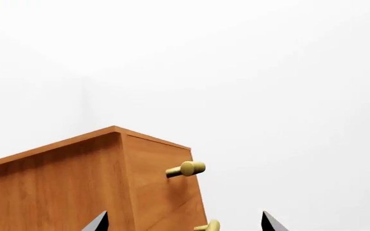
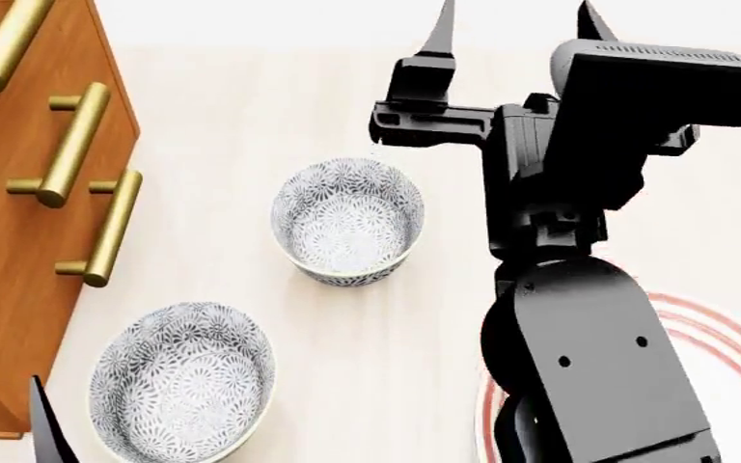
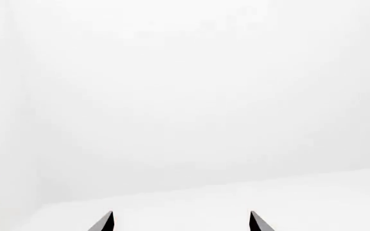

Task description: Pick up the bowl and put it in the front on the plate.

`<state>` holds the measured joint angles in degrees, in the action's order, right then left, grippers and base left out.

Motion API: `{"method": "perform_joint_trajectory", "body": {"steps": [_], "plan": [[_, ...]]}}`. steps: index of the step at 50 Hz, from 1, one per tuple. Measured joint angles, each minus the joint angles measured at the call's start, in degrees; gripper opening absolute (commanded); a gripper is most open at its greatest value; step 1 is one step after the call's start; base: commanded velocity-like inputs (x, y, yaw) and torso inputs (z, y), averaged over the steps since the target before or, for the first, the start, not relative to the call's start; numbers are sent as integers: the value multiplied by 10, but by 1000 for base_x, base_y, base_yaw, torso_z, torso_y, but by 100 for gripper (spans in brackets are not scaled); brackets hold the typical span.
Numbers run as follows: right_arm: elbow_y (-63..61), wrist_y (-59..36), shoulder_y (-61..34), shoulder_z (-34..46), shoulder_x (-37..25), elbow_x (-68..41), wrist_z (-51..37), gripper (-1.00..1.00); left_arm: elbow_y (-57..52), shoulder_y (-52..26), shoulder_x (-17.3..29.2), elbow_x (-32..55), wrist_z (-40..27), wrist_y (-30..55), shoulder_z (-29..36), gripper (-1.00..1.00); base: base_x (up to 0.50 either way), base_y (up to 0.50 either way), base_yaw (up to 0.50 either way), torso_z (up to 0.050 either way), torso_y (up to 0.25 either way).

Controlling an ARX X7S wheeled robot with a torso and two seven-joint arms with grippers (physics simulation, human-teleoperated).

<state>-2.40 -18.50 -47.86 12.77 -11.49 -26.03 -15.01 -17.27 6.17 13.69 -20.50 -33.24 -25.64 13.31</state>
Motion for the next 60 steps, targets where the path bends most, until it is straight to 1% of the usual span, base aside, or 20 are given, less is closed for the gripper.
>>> {"method": "perform_joint_trajectory", "body": {"steps": [5, 11, 18, 25, 38, 60], "plan": [[98, -34, -75, 9, 19, -6, 6, 100, 5, 0, 1, 3, 0, 0, 4, 100, 0, 0, 0, 0, 0], [199, -50, -138, 13, 41, -9, 4, 100, 10, -1, 2, 4, 0, 1, 9, 100, 0, 0, 0, 0, 0], [286, -58, -182, 18, 58, -10, -2, 100, 13, -1, 4, 4, -1, 2, 15, 100, 0, 0, 0, 0, 0], [341, -58, -201, 25, 66, -9, -9, 100, 13, -2, 5, 3, 0, 5, 19, 100, 0, 0, 0, 0, 0], [384, -60, -201, 36, 71, -13, -20, 100, 15, -2, 8, 5, -1, 8, 26, 100, 0, 0, 0, 0, 0], [384, -72, -174, 49, 72, -37, -33, 100, 20, -4, 13, 11, -2, 12, 36, 100, 0, 0, 0, 0, 0]]}}
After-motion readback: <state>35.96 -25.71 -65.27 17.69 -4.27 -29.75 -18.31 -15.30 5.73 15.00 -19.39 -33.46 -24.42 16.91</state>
